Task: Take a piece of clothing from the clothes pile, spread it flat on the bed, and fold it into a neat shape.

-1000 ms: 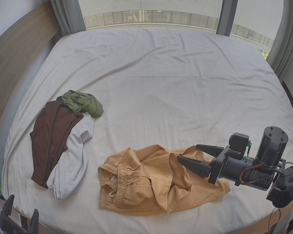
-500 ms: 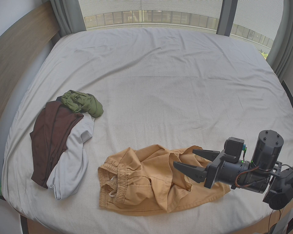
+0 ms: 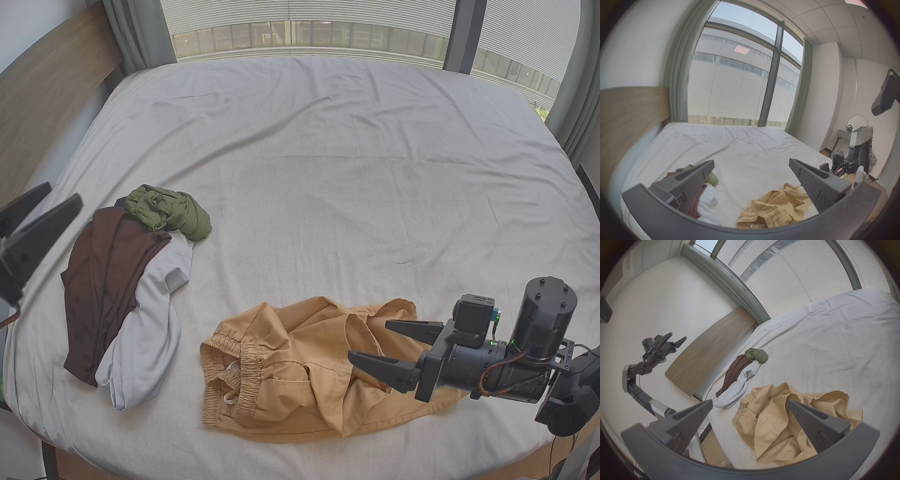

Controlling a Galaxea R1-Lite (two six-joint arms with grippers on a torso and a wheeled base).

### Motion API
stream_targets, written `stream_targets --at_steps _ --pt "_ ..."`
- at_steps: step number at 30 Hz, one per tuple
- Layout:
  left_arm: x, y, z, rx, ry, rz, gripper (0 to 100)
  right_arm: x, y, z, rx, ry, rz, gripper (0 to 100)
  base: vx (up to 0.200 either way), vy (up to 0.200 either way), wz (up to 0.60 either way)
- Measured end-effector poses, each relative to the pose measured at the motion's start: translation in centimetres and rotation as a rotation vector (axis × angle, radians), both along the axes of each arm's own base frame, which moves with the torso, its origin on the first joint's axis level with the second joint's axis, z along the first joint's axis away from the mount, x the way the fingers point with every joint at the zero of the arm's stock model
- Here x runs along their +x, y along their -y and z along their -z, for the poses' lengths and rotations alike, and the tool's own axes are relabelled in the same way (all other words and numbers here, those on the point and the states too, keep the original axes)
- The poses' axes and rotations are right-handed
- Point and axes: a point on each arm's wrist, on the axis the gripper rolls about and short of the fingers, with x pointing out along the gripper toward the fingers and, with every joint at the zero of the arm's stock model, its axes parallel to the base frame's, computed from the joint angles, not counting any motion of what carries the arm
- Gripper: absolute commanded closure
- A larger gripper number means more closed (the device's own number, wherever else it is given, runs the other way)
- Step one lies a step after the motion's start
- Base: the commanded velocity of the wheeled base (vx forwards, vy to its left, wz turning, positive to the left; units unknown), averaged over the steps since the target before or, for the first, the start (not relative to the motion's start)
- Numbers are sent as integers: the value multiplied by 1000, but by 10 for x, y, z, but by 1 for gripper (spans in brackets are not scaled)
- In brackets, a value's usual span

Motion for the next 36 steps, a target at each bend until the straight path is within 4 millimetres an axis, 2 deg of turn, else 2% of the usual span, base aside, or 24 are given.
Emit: stream_targets --at_steps 6,9,14,23,36 --pt "35 13 19 -113 -141 87 0 -3 1 3 -2 -13 -17 0 0 0 0" --pt "46 21 31 -163 -208 133 0 -4 2 5 -5 -26 -19 0 0 0 0" --pt "61 32 60 -144 -339 165 0 -4 2 8 -11 -41 -18 0 0 0 0" --pt "68 39 101 -99 -517 234 0 -2 3 12 -20 -53 -12 0 0 0 0" --pt "73 51 128 -120 -690 301 0 -1 3 15 -28 -64 -10 0 0 0 0"
